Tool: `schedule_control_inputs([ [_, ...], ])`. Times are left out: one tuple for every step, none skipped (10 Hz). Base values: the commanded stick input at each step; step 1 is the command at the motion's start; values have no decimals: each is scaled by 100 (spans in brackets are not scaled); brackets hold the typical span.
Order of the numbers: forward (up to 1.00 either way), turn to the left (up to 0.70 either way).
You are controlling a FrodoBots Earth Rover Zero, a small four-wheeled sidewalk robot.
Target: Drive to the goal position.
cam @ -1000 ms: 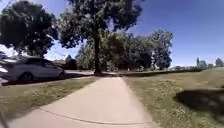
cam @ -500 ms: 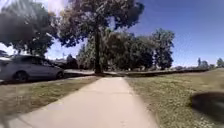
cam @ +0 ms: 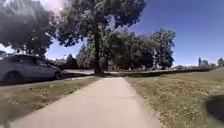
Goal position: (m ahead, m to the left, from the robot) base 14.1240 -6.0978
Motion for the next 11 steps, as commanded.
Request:
schedule_control_inputs([
  [85,0],
  [85,0],
  [85,0],
  [85,-1],
  [85,-6],
  [85,-6],
  [85,-3],
  [85,-2],
  [85,-2],
  [85,-2],
  [85,-2],
])
